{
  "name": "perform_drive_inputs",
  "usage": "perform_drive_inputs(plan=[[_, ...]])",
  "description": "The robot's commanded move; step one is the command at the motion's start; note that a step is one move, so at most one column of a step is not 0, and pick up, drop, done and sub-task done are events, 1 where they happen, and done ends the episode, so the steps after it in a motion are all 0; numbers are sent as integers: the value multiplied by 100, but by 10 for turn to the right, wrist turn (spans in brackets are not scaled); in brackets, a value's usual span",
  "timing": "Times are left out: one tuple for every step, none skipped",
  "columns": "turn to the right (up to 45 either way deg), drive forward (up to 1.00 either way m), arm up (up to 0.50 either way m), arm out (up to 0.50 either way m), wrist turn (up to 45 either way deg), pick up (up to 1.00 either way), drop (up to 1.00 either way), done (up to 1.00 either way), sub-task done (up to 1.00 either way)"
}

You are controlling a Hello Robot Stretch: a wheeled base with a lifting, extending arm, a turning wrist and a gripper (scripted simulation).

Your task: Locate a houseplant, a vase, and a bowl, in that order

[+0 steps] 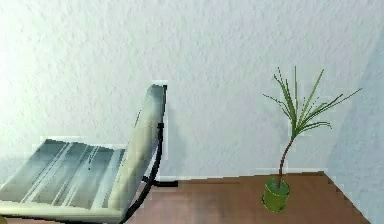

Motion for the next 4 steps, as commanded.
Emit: perform_drive_inputs(plan=[[90, 0, 0, 0, 0, 0, 0, 0, 0], [0, 30, 0, 0, 0, 0, 0, 0, 0], [240, 0, 0, 0, 0, 0, 0, 0, 0], [0, 0, 0, 0, 0, 0, 0, 0, 100]])
